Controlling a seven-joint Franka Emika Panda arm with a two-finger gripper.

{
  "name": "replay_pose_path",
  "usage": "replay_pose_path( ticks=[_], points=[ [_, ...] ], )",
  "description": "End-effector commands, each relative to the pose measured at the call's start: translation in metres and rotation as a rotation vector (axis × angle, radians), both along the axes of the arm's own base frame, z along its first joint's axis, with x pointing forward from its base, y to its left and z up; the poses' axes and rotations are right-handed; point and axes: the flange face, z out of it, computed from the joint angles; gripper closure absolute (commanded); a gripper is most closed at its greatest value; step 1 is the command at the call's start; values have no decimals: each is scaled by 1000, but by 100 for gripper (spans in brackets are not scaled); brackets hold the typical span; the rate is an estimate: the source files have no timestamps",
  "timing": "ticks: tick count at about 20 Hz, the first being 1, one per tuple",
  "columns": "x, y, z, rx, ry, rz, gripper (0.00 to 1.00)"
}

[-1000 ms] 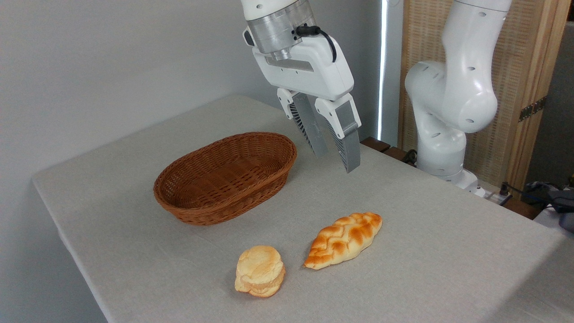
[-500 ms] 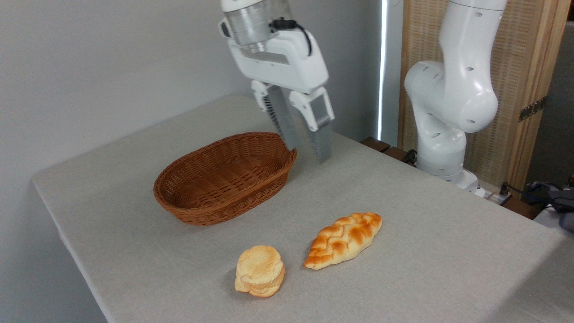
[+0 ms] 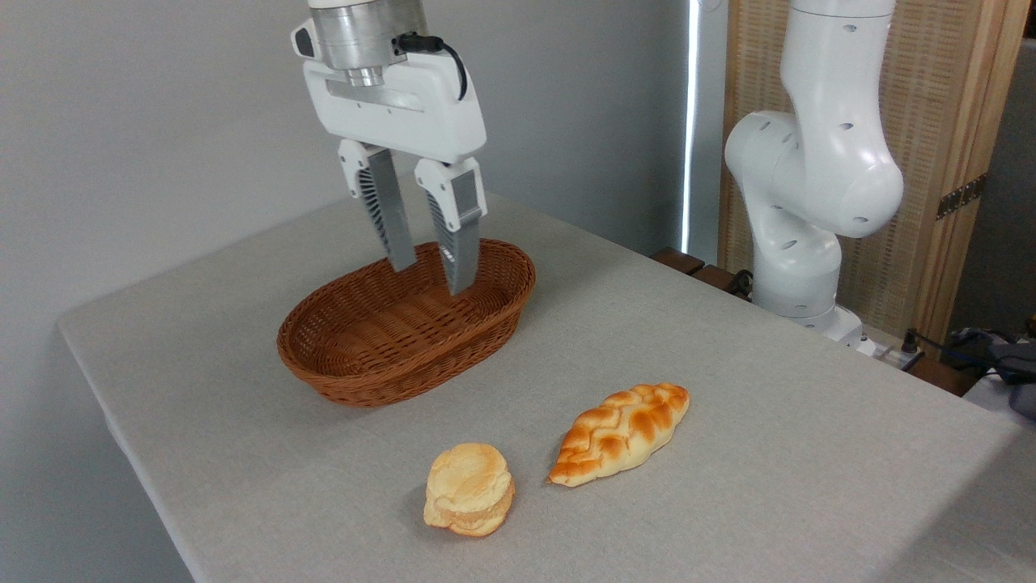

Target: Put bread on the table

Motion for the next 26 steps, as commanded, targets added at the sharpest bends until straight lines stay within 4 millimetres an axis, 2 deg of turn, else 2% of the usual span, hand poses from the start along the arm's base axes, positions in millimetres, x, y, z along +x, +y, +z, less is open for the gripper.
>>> replay_pose_path(
  ticks=[1,2,4,7,9,11,14,17,26],
  points=[
    [11,11,10,-36,-65,38,0],
    [15,13,8,-34,-64,42,0],
    [22,22,21,-36,-84,52,0],
    [26,54,33,-79,-75,107,0],
    [23,70,36,-92,-15,41,0],
    [22,72,42,-93,31,-32,0],
    [25,76,42,-112,37,-8,0],
    [25,51,40,-107,39,0,0],
    [20,44,35,-93,42,-8,0]
  ],
)
